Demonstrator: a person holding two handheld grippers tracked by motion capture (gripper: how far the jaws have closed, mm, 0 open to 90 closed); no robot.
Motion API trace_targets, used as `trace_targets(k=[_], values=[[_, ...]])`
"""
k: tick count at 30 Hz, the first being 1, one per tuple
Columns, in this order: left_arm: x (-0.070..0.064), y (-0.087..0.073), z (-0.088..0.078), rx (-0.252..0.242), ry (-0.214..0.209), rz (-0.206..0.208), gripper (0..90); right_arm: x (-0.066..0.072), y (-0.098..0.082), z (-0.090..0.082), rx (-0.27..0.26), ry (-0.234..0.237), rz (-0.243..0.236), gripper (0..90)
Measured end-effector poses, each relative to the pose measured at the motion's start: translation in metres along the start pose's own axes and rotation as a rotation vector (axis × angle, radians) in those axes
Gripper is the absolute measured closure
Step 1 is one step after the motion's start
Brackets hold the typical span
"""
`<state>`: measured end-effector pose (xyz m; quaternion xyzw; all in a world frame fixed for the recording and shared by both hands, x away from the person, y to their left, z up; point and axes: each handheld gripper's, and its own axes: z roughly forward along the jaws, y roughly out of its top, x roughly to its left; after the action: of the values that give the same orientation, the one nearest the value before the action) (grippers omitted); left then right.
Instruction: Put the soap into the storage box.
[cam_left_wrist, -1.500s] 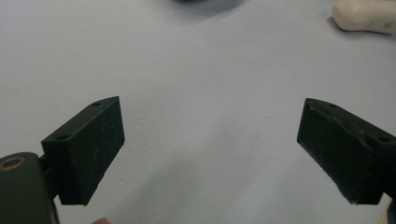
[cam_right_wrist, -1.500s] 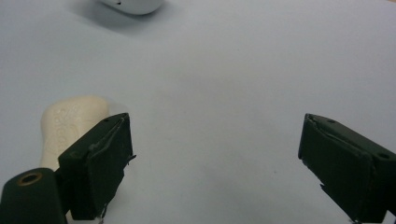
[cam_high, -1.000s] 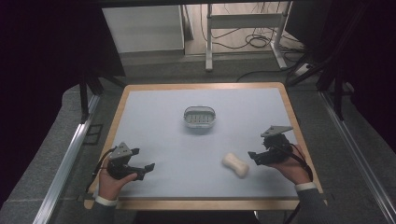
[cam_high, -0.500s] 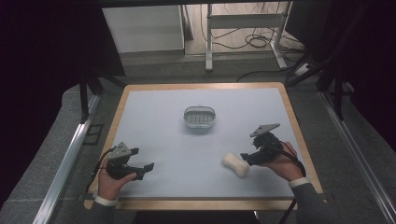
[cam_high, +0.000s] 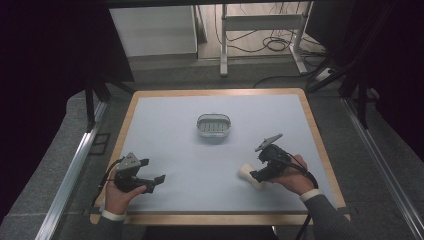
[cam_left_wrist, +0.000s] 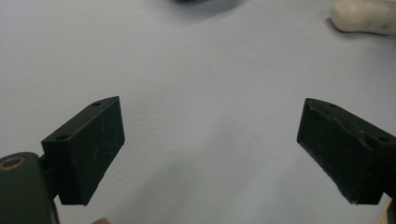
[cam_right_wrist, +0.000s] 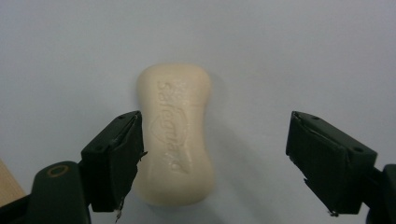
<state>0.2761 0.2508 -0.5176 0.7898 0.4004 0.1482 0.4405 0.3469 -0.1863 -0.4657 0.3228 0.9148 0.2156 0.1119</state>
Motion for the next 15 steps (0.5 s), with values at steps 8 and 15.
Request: trace_targets(k=[8, 15], values=[[0.000, 0.000, -0.001, -0.003, 0.000, -0.002, 8.0, 0.011, 0.007, 0.010, 0.059, 0.015, -0.016, 23.6], [0.000, 0.000, 0.000, -0.001, 0.000, 0.001, 8.0, 0.014, 0.010, 0.024, 0.118, 0.022, -0.016, 27.4]])
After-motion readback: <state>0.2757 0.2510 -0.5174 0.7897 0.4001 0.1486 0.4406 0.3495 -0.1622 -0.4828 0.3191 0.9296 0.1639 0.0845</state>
